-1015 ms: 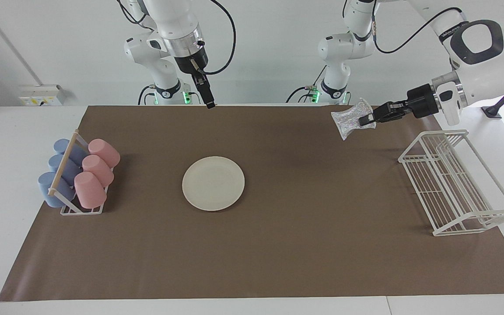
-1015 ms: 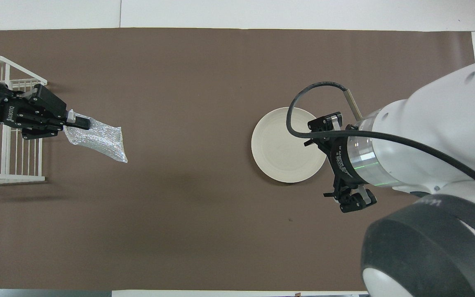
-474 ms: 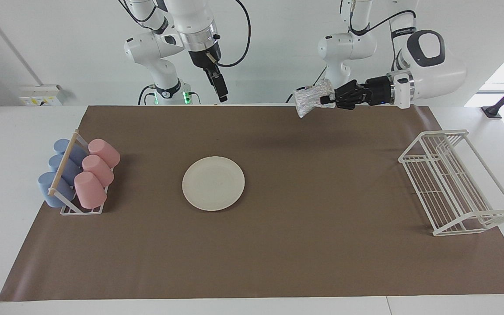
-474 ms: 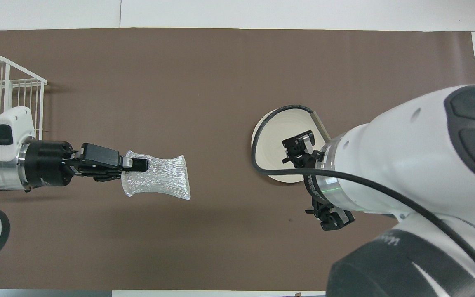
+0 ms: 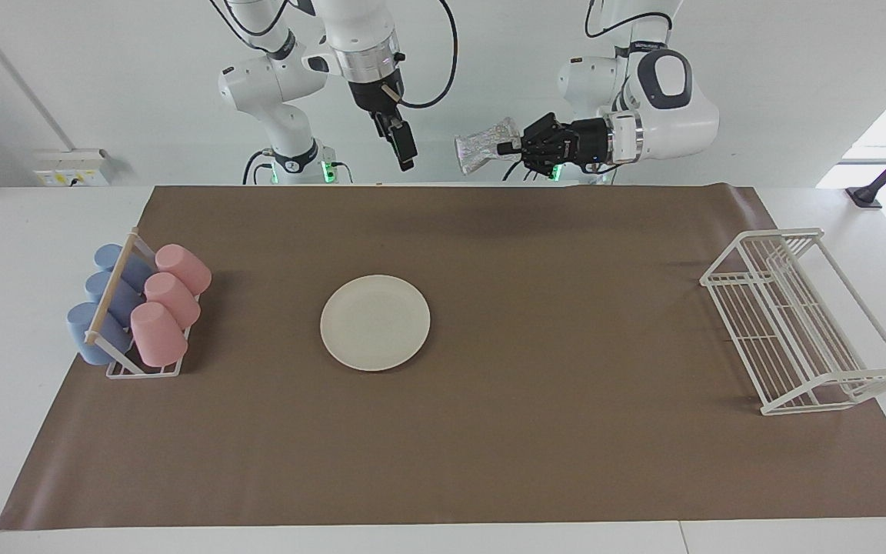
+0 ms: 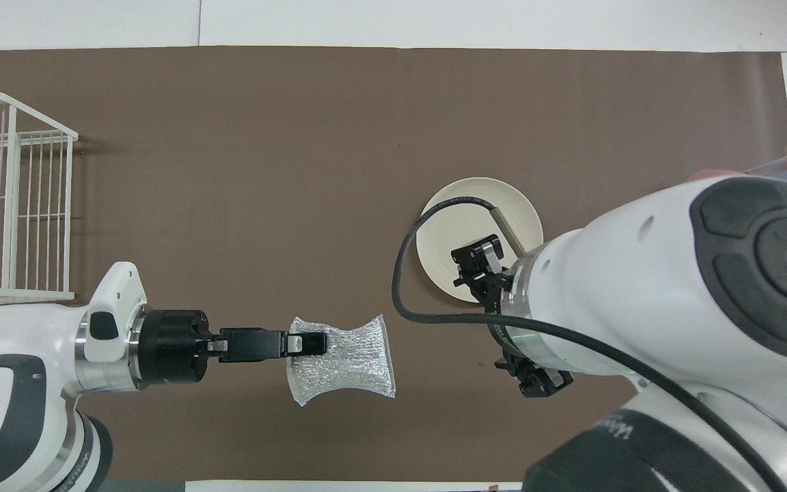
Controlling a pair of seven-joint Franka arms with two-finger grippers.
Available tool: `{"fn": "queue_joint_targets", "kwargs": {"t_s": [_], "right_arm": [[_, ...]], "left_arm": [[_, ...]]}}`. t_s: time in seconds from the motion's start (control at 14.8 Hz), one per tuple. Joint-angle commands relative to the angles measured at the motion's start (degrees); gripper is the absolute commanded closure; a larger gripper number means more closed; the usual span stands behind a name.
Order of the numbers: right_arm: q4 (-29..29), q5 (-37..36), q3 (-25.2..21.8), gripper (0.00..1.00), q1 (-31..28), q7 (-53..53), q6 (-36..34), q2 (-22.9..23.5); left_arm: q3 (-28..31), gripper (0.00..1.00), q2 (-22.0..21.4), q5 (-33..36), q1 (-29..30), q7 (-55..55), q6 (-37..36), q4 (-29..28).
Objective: Wipe plate with sponge
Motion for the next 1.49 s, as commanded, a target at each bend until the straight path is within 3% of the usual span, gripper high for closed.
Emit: {"fn": "queue_joint_targets", "kwargs": {"t_s": [0.0,0.2,0.68,0.95,1.29,1.42], "right_arm": [[-1.61,0.00,0.09,0.00,-0.26,0.17,0.08,-1.44],[-1.52,0.08,0.78,0.00,-0.09,5.59,-0.01,-1.44],[-4.15,1.05,2.81,0.00,1.05,16.95,-1.76,-3.45],[-5.21,1.05,2.90,0.00,5.00,22.76,-1.24,-4.07],[-11.27,2.46,3.16,0.00,5.80,22.23,8.24,-6.53],[-11.71,2.46,3.34,0.00,6.24,22.23,8.61,-6.80]], "left_arm": [[0.70,1.00,-5.34,-5.46,-8.25,6.09,8.38,-5.48],[0.70,1.00,-5.79,-12.93,-17.40,6.88,19.02,-5.66],[1.40,1.00,-5.71,-16.91,-16.64,6.10,19.14,-5.23],[1.41,1.00,-5.70,-17.18,-15.58,5.66,18.26,-5.31],[1.41,1.00,-5.88,-17.18,-15.58,5.31,18.08,-5.40],[1.49,1.00,-5.88,-17.09,-15.58,5.22,17.73,-5.40]]}}
